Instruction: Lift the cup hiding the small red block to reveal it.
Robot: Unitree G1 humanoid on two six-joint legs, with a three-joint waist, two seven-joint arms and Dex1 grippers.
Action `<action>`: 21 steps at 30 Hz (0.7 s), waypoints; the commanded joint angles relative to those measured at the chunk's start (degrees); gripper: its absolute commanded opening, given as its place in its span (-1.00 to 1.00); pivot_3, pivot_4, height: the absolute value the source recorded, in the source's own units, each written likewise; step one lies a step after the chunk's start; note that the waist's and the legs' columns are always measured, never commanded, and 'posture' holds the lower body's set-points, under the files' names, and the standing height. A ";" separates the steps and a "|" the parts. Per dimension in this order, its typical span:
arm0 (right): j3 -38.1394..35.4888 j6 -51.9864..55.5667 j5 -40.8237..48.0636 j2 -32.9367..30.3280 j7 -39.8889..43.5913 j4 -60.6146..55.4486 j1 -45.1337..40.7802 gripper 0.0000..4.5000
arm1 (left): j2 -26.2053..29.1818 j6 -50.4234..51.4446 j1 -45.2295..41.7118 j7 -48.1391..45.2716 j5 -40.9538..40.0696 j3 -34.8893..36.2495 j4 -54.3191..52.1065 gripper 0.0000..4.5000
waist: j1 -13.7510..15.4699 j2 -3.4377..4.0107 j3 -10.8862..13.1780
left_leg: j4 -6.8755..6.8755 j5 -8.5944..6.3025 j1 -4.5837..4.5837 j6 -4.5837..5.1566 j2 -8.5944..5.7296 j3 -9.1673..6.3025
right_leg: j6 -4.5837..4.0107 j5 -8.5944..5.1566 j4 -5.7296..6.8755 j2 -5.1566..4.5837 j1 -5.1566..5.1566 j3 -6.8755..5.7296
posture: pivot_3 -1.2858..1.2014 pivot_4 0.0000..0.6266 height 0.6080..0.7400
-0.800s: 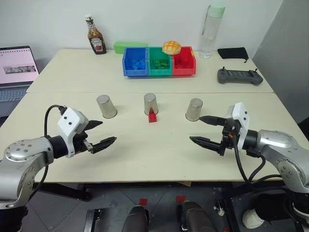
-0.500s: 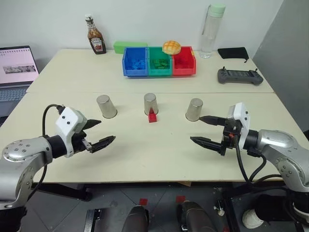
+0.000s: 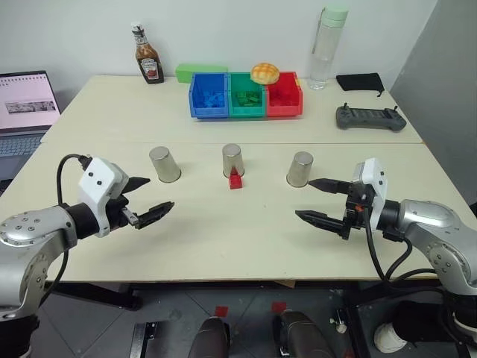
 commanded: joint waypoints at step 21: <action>-1.64 0.05 1.30 -0.77 0.30 -1.78 -0.59 1.00 | 0.77 3.27 -1.80 1.27 -2.01 2.03 -3.46 0.98 | 0.01 0.00 0.00 | 0.00 0.00 0.00 0.00 0.00 0.00 | 0.00 0.00 0.00 0.00 0.00 0.00 | 0.03 -0.52 1.00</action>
